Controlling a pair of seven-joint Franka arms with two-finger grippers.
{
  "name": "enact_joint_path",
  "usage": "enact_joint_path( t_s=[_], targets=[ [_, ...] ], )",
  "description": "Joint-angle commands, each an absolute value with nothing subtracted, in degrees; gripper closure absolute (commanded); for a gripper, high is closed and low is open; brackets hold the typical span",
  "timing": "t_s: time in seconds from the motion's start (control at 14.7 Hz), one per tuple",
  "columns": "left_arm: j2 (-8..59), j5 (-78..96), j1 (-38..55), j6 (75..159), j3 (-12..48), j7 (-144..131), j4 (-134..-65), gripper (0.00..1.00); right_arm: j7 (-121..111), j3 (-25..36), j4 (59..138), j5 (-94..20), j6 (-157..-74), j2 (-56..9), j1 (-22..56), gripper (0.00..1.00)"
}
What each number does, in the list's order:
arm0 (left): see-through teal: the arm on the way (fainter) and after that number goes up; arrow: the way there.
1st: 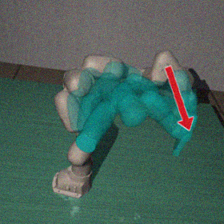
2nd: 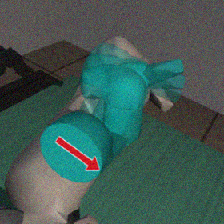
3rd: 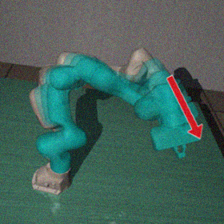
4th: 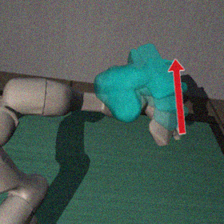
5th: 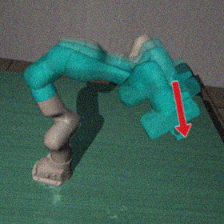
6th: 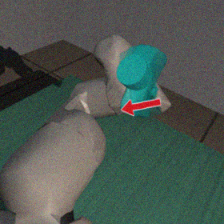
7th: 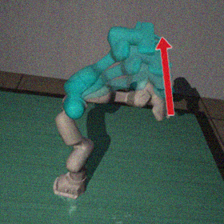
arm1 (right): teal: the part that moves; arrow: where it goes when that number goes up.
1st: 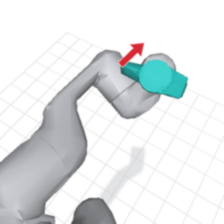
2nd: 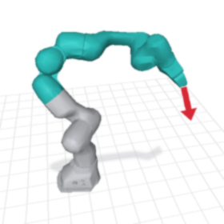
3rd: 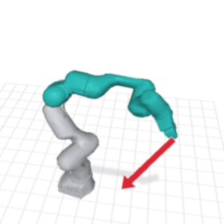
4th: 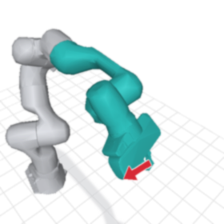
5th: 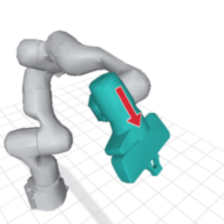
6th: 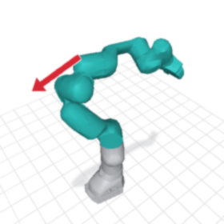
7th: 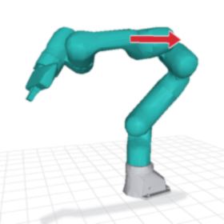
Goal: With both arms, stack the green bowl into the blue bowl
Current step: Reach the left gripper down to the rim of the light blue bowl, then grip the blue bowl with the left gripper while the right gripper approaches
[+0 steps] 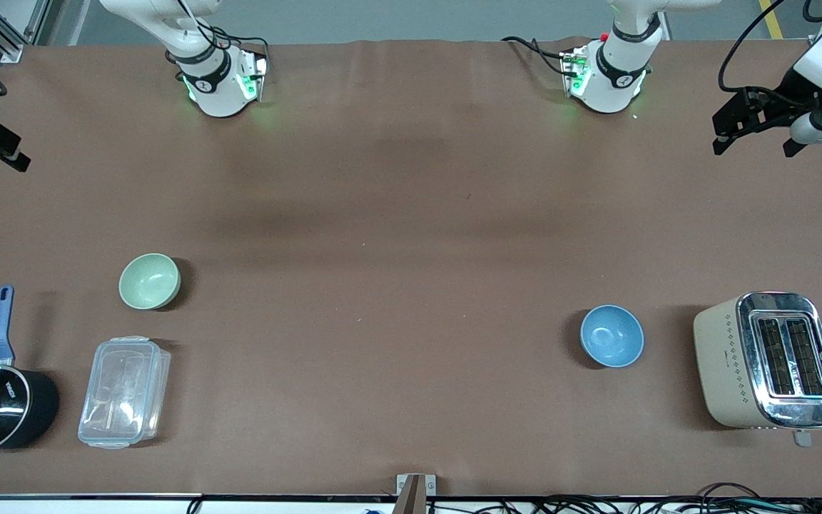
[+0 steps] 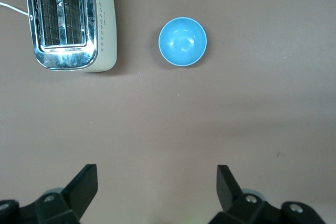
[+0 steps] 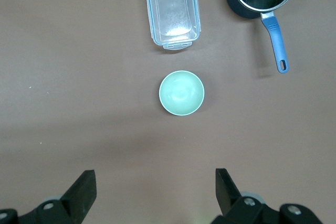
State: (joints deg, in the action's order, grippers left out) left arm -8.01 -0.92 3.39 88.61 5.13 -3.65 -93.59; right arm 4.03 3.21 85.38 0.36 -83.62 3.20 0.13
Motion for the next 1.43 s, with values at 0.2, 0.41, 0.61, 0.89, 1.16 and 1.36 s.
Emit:
enact_joint_path(
  t_s=[0.2, 0.41, 0.61, 0.89, 1.16, 1.36],
  targets=[
    [-5.9, -0.7, 3.34, 88.51, 5.01, -2.99, -91.94, 0.0, 3.78, 3.52, 84.46, 1.49, -82.0, 2.46, 0.53, 0.0],
    [0.33, -0.88, 2.99, 90.95, 4.92, -3.25, -91.58, 0.0, 3.6, 3.69, 84.46, 1.67, -82.09, 2.2, 0.18, 0.0],
    [6.66, -2.01, 2.81, 101.38, 4.66, -4.22, -96.31, 0.0, 2.29, 3.78, 84.72, 1.67, -82.62, 1.58, -0.09, 0.0],
    [13.16, -3.08, 2.02, 128.08, 4.66, -4.39, -110.19, 0.0, 0.72, 3.87, 87.0, 1.67, -84.72, 0.97, -1.49, 0.0],
    [23.44, -3.08, 1.06, 144.89, 4.39, -4.31, -111.62, 0.0, -5.78, 3.96, 94.11, 1.5, -91.99, 1.05, -5.27, 0.0],
    [30.48, -2.99, 0.7, 154.84, 4.39, -4.22, -110.92, 0.11, -6.24, 3.96, 102.01, 1.41, -100.43, 1.05, -7.11, 0.01]
  ],
)
